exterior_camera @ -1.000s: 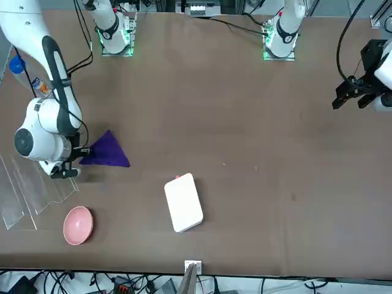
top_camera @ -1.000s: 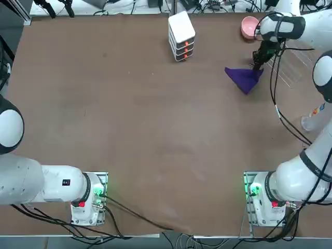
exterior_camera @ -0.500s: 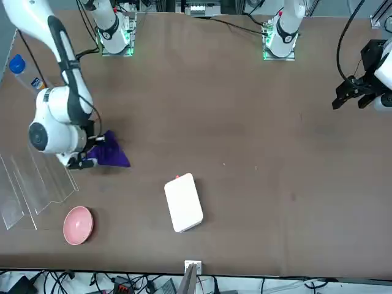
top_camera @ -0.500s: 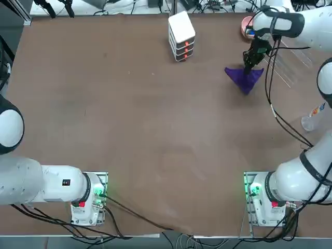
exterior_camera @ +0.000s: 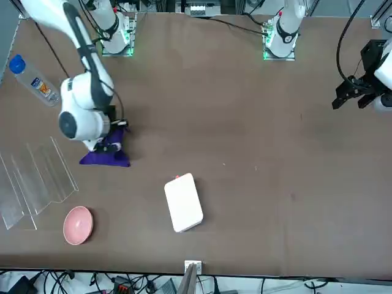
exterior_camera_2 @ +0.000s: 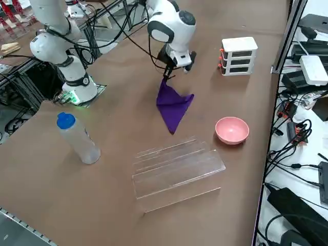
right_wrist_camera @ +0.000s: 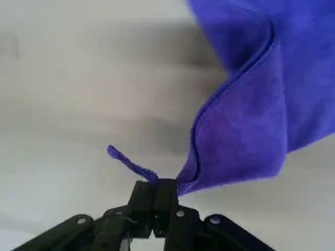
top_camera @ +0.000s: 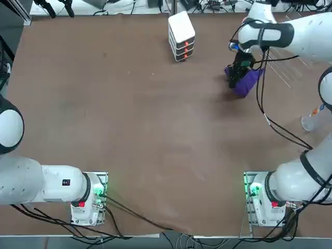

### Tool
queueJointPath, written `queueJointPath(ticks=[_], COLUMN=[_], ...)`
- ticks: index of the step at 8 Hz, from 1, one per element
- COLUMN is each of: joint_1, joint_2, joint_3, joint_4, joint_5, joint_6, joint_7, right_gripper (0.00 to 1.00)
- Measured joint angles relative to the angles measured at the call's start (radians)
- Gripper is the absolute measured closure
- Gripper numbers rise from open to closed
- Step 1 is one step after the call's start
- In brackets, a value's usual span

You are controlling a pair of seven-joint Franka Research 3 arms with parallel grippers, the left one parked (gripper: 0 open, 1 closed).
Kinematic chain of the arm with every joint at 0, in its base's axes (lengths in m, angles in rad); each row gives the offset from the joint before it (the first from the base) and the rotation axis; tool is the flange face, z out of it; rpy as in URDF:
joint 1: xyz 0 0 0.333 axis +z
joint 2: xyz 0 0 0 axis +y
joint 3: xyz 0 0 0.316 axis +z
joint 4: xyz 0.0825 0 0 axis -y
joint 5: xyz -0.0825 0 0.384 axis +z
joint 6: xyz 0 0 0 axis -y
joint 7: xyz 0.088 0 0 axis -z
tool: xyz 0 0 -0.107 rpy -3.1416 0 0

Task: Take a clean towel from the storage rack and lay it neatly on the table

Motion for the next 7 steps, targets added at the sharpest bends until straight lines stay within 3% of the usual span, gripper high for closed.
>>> queueJointPath(ticks=[4,7], joint_1=[0.127,0.126], joint_2=[-0.001,-0.002], joint_3=[0.013,0.008], joint_4=[-0.048,-0.058], joint_5=[0.0,0.0], joint_6=[0.025,0.031], joint_7=[0.131,0.141], right_gripper=[0.96,0.44])
